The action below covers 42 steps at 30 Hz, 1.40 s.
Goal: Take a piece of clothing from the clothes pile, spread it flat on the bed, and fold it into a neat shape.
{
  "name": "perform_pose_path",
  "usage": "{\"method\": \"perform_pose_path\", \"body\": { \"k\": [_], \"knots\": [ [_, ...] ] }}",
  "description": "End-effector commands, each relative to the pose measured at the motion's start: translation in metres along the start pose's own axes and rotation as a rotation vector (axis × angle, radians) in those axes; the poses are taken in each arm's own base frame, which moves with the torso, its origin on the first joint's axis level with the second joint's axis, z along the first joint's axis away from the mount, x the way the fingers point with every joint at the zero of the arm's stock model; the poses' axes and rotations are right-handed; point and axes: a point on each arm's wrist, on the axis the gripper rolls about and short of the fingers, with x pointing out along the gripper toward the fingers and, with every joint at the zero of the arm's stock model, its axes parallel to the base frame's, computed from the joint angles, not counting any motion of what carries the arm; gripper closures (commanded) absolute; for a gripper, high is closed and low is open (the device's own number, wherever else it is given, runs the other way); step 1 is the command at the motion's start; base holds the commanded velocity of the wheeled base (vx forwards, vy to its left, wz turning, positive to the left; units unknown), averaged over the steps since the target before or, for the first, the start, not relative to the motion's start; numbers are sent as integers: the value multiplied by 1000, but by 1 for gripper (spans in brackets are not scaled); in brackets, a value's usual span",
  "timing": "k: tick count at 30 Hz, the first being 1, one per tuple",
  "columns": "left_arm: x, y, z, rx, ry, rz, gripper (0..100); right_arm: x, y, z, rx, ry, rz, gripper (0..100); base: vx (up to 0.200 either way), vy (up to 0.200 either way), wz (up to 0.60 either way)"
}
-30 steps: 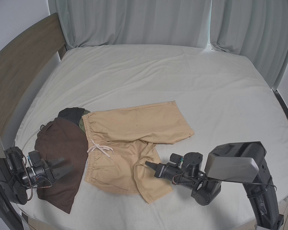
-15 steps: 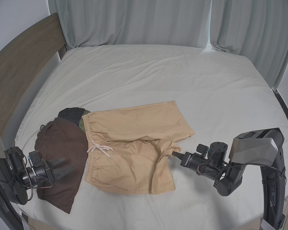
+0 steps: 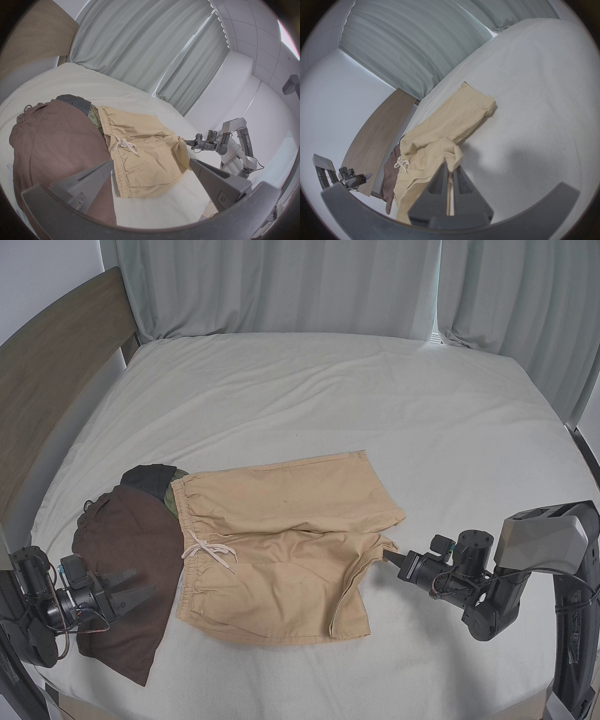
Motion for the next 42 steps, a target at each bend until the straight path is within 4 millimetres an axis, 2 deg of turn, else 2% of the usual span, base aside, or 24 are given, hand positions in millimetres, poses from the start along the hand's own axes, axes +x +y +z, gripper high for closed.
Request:
{"method": "perform_pose_path", "body": {
  "k": [1,12,21,25,36,37,42],
  "knots": [
    [1,1,-2,-8,6,-1,0,1,-13,7,-52,-17,-17,100,0,0,0],
    [1,1,-3,-14,11,0,0,7,-28,21,-47,18,-23,100,0,0,0],
    [1,1,-5,-19,15,-2,0,22,-35,38,-55,9,-39,100,0,0,0],
    [2,2,-6,-21,18,-1,0,26,-42,37,-89,22,-49,100,0,0,0],
    [2,2,-6,-22,19,-1,0,23,-47,45,-106,-3,-54,100,0,0,0],
    [2,2,-6,-23,20,-3,0,23,-47,45,-111,-4,-54,0,0,0,0],
    [3,2,-7,-23,22,-5,0,21,-52,48,-153,-17,-63,0,0,0,0]
  ]
}}
